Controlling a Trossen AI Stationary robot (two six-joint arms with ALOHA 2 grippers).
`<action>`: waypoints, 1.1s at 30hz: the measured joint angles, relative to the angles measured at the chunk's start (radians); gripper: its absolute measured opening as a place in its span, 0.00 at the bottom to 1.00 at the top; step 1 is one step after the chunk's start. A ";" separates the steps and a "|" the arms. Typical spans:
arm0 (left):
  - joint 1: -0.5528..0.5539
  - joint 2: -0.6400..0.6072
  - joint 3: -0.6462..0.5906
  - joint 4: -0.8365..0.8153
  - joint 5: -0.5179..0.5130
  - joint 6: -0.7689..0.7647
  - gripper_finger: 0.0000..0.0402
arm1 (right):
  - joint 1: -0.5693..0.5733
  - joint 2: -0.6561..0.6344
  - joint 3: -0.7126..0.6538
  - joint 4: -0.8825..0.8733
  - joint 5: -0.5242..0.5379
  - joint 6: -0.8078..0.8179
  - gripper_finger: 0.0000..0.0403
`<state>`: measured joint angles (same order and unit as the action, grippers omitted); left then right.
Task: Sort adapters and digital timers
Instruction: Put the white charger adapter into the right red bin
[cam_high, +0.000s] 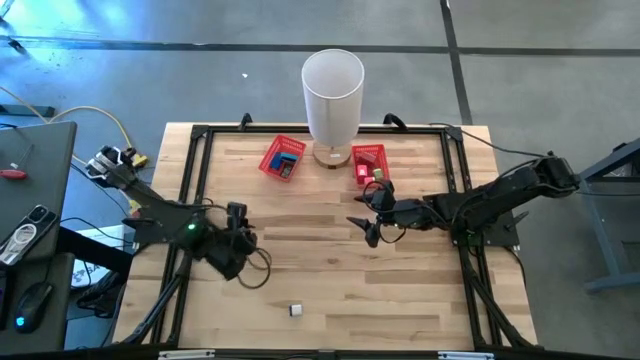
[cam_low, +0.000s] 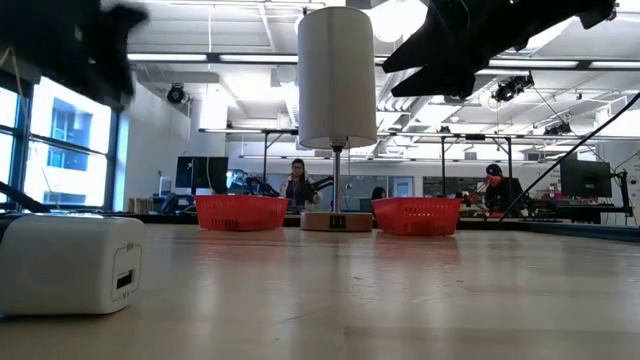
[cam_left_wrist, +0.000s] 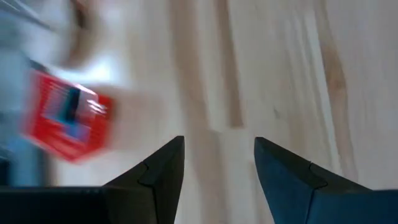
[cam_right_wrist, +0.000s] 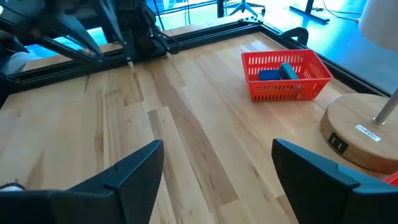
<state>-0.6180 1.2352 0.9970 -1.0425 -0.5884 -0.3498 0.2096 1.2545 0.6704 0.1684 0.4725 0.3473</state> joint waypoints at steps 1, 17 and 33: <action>0.014 -0.004 -0.046 0.040 0.049 -0.001 0.46 | 0.000 0.000 0.000 -0.001 0.000 0.001 0.71; 0.011 -0.070 -0.459 0.705 0.406 -0.136 0.46 | 0.000 0.001 0.000 -0.001 -0.003 0.026 0.71; 0.008 -0.059 -0.511 0.972 0.518 -0.070 0.54 | 0.000 0.001 0.000 0.000 -0.004 0.026 0.71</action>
<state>-0.6103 1.1760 0.4858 -0.0705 -0.0701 -0.4194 0.2096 1.2552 0.6704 0.1680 0.4688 0.3737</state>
